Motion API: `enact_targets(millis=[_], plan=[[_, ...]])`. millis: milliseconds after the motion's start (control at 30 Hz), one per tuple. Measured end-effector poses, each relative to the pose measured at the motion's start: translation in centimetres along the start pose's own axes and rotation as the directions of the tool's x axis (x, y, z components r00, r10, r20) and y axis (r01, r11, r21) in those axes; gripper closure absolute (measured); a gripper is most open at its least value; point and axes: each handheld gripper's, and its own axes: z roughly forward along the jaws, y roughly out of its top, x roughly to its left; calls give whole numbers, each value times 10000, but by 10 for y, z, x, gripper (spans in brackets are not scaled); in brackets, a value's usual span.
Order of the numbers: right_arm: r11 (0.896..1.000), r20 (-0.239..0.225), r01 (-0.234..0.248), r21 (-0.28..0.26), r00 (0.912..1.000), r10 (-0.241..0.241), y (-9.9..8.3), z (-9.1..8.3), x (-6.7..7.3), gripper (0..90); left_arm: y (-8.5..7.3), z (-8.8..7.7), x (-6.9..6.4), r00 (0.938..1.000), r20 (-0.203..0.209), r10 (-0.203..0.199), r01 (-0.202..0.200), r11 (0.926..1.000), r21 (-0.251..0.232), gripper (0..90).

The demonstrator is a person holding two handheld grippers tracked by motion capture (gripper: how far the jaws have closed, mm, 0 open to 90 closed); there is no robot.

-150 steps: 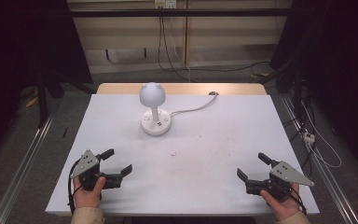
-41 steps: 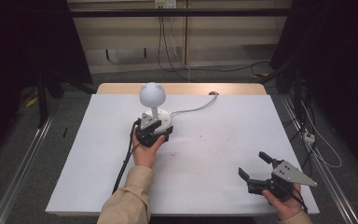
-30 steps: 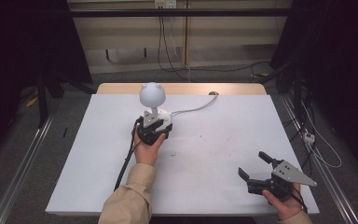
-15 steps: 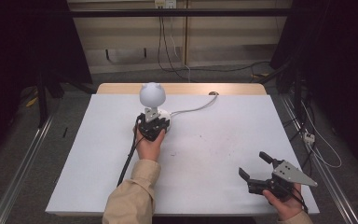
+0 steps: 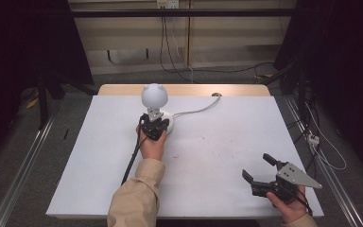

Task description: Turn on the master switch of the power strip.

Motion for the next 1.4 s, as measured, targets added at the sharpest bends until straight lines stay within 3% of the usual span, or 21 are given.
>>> enact_targets(millis=[100, 400, 467, 533, 667, 700, 800, 933, 1000, 1067, 1100, 1400], plan=[[10000, -13, -11, 1, 10000, 11, 0, 0, 0, 49, 0, 3, 0, 9999, -98, 59, -58, 9999, 123, 900], [10000, -40, 41, -15, 10000, -41, 0, 1, 1, 50, 5, 11, -5, 9989, -457, 58, -63, 9999, -104, 900], [10000, -48, 50, -16, 10000, -50, 0, 1, 1, 51, 5, 11, -5, 9990, -444, 5, -11, 9999, -142, 900], [10000, -41, 38, -17, 10000, -38, 0, 0, 1, 51, 5, 10, -4, 9987, -480, 197, -197, 9998, 16, 900], [10000, -43, 23, -11, 10000, -23, 0, 0, 1, 51, 4, 11, -9, 9989, -459, -21, 11, 9998, -214, 900], [10000, -25, 29, -10, 10000, -29, 0, -1, 1, 51, 4, 10, -9, 9988, -465, 179, -182, 9998, -72, 900], [10000, -24, 20, -12, 10000, -20, 1, -1, 1, 51, 3, 13, -14, 9991, -435, 12, -24, 9997, -259, 900], [10000, -9, 68, -34, 10000, -68, 1, -1, 2, 51, 2, 14, -17, 9964, -761, 381, -393, 9991, -144, 900], [10000, -10, 59, -34, 10000, -59, 1, -1, 2, 51, 2, 15, -18, 9960, -875, 202, -231, 9992, -320, 900], [10000, -28, 50, -31, 10000, -50, 1, -1, 2, 52, 2, 15, -17, 9950, -948, 322, -343, 9992, -199, 900], [10000, -34, 50, -31, 10000, -50, 1, -1, 2, 51, 2, 17, -18, 9942, -1070, 85, -126, 9992, -373, 900], [10000, -83, -7, -54, 10000, 6, 1, 0, 2, 52, 3, 20, -19, 9888, -1459, 318, -369, 9988, -324, 900]])
